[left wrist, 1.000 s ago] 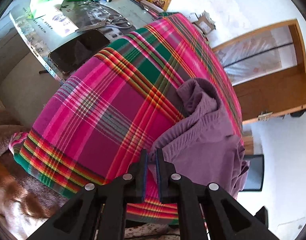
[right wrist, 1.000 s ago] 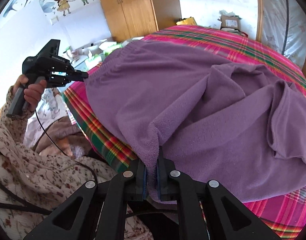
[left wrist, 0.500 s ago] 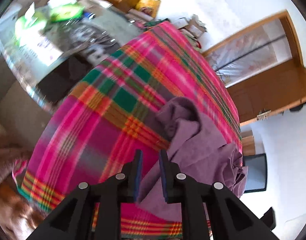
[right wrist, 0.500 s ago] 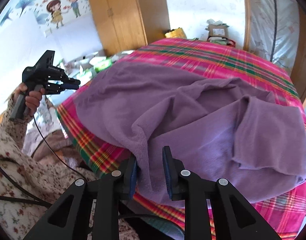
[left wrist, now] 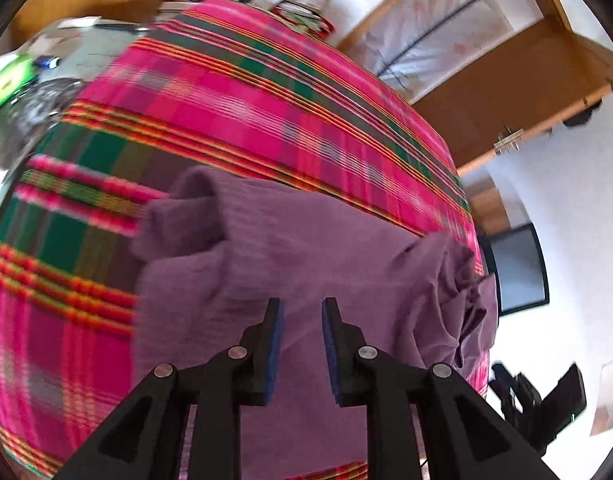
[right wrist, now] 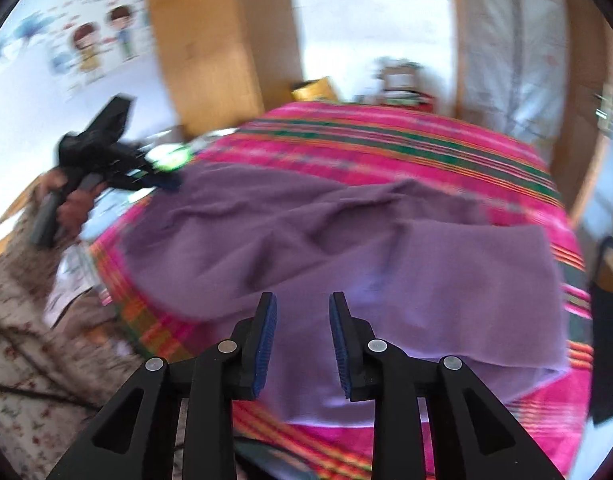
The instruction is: Fold clothes
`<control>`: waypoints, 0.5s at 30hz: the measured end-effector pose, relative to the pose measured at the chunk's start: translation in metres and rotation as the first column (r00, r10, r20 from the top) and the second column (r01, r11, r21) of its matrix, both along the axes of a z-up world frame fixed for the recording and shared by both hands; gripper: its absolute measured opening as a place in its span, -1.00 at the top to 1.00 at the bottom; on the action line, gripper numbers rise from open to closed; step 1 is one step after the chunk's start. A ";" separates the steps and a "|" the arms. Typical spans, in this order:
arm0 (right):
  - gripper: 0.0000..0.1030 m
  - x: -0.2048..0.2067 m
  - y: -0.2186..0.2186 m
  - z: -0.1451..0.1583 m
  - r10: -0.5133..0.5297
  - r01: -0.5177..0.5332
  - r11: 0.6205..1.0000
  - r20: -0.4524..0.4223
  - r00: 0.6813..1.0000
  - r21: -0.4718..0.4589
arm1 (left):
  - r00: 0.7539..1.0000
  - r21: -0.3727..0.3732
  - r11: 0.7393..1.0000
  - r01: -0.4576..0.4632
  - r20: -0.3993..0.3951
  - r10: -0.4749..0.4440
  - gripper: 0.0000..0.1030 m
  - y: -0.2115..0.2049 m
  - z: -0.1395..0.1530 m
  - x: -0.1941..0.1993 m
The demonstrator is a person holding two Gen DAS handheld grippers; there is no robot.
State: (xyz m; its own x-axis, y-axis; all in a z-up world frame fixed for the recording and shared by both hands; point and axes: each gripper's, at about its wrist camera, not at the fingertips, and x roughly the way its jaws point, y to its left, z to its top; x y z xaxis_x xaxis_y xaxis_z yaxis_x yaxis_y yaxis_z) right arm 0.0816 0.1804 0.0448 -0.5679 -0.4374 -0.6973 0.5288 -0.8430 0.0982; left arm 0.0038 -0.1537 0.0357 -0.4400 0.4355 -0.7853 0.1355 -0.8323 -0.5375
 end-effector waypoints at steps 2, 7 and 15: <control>0.44 -0.013 0.007 -0.006 -0.102 0.103 0.993 -0.014 0.995 0.057 | 1.000 0.000 1.000 0.030 -0.005 -0.030 0.61 0.013 0.002 -0.006; 0.25 -0.047 0.009 -0.020 -0.202 0.202 0.979 0.027 0.979 0.032 | 0.995 -0.004 0.995 0.100 -0.015 -0.100 0.61 0.045 0.007 -0.019; 0.17 -0.078 -0.011 -0.028 -0.184 0.183 0.982 0.018 0.983 0.051 | 0.995 -0.037 0.994 0.103 0.002 -0.103 0.61 0.053 0.005 -0.031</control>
